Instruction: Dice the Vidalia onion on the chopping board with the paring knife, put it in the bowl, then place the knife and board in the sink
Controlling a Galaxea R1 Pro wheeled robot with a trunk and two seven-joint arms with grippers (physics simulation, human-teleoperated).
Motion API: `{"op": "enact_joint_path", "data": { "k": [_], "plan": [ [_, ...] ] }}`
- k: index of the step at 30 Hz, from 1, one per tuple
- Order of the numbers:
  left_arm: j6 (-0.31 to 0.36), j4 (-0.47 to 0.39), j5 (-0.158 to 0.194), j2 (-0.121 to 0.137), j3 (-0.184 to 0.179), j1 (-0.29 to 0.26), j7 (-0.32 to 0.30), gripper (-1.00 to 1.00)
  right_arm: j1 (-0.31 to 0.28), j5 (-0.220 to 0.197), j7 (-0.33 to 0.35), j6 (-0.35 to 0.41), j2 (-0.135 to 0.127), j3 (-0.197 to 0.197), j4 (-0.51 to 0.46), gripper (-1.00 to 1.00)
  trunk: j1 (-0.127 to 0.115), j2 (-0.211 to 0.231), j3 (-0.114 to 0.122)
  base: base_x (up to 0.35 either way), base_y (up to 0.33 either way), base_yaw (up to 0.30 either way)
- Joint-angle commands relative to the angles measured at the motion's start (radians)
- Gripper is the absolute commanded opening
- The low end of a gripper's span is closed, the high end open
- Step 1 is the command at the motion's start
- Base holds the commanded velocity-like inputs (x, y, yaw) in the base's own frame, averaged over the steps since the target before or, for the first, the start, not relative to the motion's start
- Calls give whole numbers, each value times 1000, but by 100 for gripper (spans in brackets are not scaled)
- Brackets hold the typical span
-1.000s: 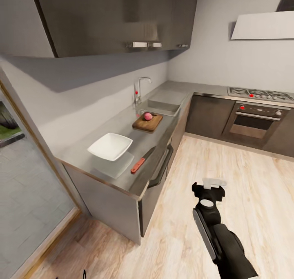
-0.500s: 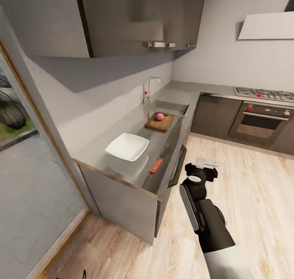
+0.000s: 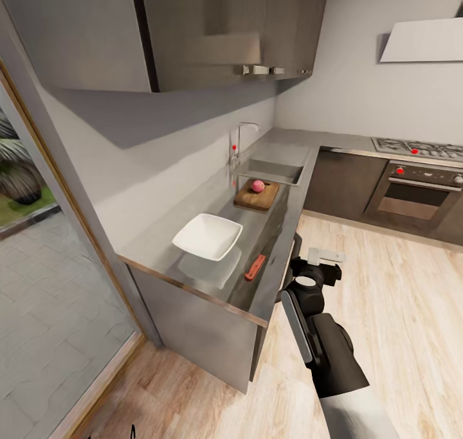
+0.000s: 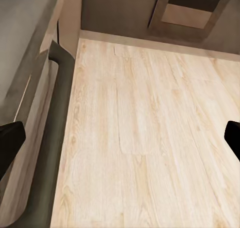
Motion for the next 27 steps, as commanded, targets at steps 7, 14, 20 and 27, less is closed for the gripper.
{"op": "enact_joint_path", "data": {
  "k": [7,14,20,27],
  "plan": [
    [-3,4,-6,0,-6,-2,10,100,-1,-5,-6,5,0,2,-1,100,0,-1,-1,26,54,0],
    [-3,4,-6,0,-6,-2,10,100,-1,-4,-7,5,0,2,-1,100,0,-1,-1,92,243,0],
    [-3,4,-6,0,-6,-2,10,100,-1,-4,-6,5,0,2,-1,100,0,-1,-1,92,224,0],
    [-3,4,-6,0,-6,-2,10,100,-1,-6,-6,5,0,2,0,100,0,-1,-1,17,31,0]
  ]
}}
